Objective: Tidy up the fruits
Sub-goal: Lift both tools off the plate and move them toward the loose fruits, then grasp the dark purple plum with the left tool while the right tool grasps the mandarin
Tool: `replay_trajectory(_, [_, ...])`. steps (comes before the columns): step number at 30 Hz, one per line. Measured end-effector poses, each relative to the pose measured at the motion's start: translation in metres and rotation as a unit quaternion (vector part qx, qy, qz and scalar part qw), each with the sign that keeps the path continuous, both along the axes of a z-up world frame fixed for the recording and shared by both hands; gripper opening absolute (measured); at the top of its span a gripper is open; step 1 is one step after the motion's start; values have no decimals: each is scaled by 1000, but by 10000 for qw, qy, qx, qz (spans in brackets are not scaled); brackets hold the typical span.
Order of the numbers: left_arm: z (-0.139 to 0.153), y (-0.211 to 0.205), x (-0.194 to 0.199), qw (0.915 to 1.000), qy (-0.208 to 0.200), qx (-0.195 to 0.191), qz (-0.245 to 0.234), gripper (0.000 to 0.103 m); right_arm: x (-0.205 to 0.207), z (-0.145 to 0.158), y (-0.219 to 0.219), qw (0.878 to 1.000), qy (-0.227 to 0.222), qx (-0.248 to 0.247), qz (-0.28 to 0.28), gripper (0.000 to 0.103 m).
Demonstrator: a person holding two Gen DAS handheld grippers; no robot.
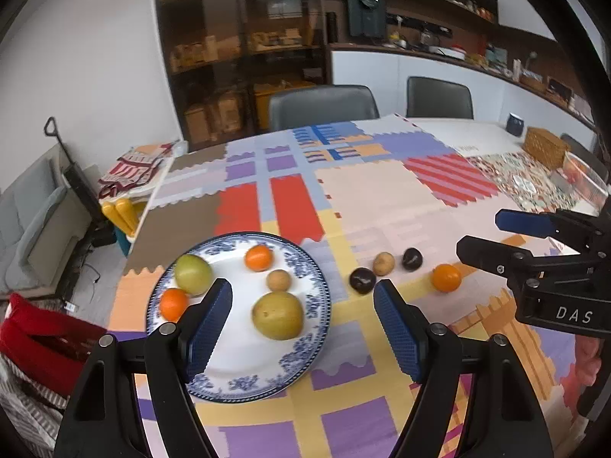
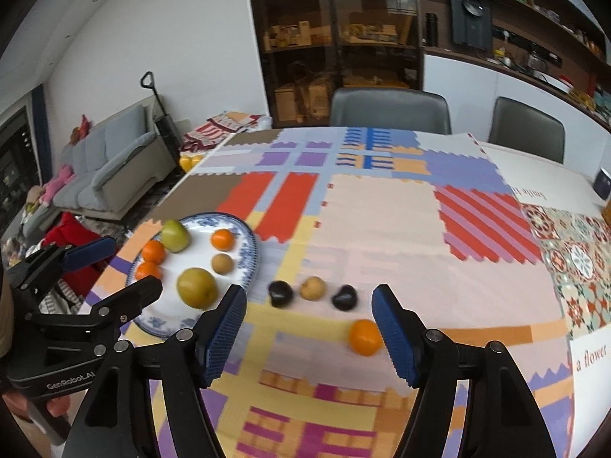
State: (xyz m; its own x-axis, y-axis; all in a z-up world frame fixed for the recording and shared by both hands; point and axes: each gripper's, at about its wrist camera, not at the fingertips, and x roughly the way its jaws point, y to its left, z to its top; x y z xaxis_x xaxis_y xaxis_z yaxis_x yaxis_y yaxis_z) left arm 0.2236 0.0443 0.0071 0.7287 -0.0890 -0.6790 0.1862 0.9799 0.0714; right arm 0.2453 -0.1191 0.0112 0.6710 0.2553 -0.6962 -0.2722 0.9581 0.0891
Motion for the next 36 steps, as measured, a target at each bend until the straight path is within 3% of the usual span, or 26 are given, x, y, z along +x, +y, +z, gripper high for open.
replay_trajectory(7, [-19, -21, 15, 9986, 219, 132, -472, 76, 4, -17, -20, 9992, 242, -65, -296, 69])
replay_trajectory(19, [-56, -44, 53, 9884, 636, 512, -1281, 76, 17, -55, -32, 9951, 792, -173, -564, 69])
replay_trajectory(27, [-80, -54, 76, 9805, 864, 918, -1510, 76, 30, -80, -35, 9911, 1123, -253, -675, 69])
replay_trajectory(32, [-89, -58, 84, 9769, 955, 995, -1631, 76, 35, -87, -33, 9903, 1203, -256, -643, 69])
replay_trajectory(36, [-96, -59, 91, 9758, 1036, 1022, -1631, 70, 40, -90, -32, 9902, 1217, -263, -641, 68])
